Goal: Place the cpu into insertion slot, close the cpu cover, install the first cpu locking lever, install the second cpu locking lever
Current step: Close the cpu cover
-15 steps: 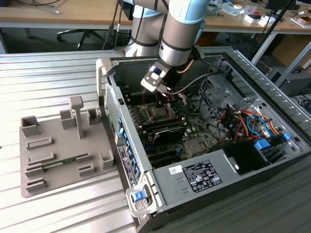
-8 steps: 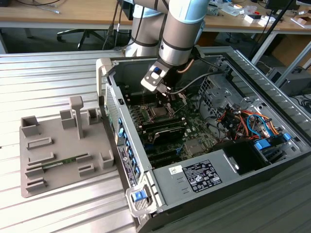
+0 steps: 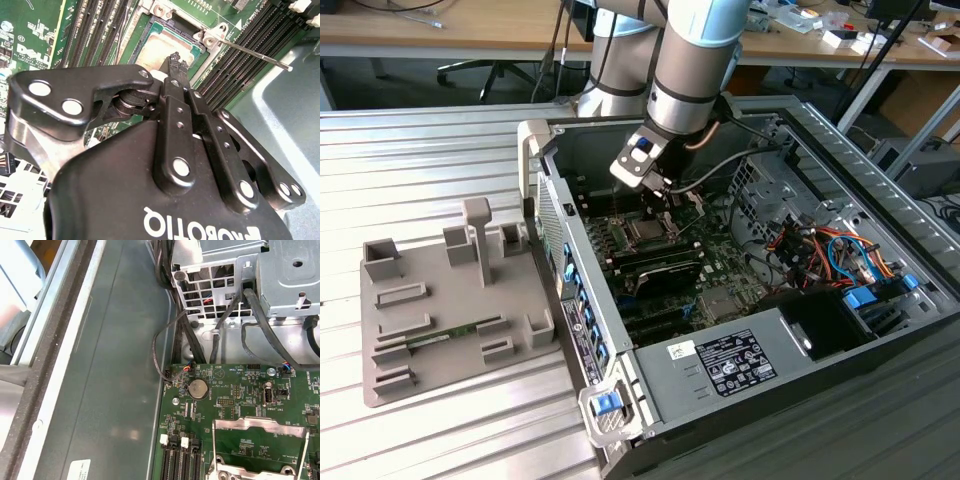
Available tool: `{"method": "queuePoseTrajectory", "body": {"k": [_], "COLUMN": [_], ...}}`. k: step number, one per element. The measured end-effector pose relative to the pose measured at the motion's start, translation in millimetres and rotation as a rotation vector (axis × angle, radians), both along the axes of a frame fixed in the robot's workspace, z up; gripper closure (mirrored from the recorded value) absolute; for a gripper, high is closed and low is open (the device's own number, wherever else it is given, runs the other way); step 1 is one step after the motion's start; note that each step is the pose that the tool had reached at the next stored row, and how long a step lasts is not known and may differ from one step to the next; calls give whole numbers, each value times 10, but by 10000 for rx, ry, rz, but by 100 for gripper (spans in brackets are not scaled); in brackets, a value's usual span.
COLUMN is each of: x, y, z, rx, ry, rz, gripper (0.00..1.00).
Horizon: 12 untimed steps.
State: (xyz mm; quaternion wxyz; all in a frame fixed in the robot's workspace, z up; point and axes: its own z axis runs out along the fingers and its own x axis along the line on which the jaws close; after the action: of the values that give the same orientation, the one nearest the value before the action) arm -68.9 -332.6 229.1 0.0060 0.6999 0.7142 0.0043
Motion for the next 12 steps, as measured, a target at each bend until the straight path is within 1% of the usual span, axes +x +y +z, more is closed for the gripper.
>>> {"method": "queuePoseTrajectory", "body": {"k": [1,2,12], "x": [0,0,0], "y": [0,0,0], "z": [54,83,105], "rx": [0,0,2], "ry": [0,0,-1], "rz": [0,0,0], "gripper": [90,90,90]}}
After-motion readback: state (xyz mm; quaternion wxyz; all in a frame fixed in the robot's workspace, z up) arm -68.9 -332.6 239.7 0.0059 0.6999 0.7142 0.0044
